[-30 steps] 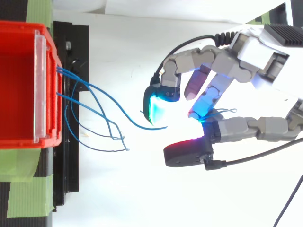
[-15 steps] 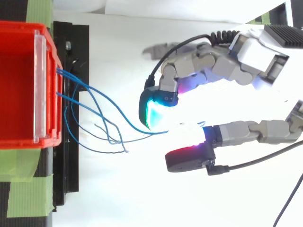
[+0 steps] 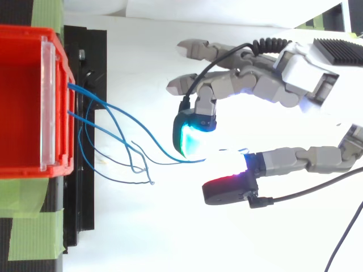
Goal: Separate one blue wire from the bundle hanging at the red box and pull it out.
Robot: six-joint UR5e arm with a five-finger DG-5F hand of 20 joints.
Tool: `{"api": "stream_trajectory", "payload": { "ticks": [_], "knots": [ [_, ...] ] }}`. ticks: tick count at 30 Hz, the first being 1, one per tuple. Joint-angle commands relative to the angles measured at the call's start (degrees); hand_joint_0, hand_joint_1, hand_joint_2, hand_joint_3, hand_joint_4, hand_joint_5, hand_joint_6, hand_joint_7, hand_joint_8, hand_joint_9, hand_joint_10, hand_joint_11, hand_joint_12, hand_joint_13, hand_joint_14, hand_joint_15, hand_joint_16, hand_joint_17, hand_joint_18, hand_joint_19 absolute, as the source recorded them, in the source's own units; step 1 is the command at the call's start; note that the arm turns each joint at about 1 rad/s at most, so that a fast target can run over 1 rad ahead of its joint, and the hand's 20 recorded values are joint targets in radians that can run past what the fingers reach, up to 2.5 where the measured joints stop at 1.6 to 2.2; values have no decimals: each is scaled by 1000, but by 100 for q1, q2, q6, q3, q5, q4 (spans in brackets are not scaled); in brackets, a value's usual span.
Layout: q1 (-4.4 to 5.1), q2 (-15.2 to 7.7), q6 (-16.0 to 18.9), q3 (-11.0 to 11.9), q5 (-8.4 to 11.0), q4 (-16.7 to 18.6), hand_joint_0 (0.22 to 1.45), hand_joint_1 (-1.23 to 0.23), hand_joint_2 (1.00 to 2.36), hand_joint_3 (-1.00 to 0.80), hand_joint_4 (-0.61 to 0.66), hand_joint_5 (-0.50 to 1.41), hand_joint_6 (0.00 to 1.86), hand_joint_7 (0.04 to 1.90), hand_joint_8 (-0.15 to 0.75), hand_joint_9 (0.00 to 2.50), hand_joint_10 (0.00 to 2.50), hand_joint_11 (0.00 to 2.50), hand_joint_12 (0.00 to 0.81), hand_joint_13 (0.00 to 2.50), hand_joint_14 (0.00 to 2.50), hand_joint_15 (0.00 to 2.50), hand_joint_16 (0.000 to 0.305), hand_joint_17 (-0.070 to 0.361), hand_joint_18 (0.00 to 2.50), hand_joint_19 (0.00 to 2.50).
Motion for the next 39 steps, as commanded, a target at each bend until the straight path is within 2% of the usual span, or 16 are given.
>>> {"api": "stream_trajectory", "payload": {
  "ticks": [1,8,11,12,17,19,39],
  "knots": [
    [58,0,220,-182,91,71,604,-802,1027,-142,-115,-113,732,1172,226,337,4,151,327,0,2,116,49,110,0,107],
    [172,0,624,-472,144,97,604,-798,1027,-146,-116,-114,733,1162,227,333,4,145,331,0,3,117,49,111,0,119],
    [233,0,923,-656,214,167,604,-797,1027,-147,-119,-114,732,1174,229,336,4,149,334,0,3,115,50,112,0,121],
    [304,0,1222,-788,293,282,604,-796,1027,-147,-120,-115,733,1164,230,340,4,151,334,0,2,115,50,111,0,125],
    [365,0,1784,-788,328,317,605,-792,1027,-149,-120,-115,732,1169,240,364,5,178,338,0,3,124,50,113,0,126],
    [365,0,1881,-788,320,317,603,-790,1027,-148,-119,-115,732,1169,243,370,4,184,339,0,4,125,51,114,0,135],
    [374,9,1828,-788,293,299,604,-787,1027,-148,-126,-117,735,1160,250,392,5,197,344,0,4,134,51,114,0,152]
  ]
}}
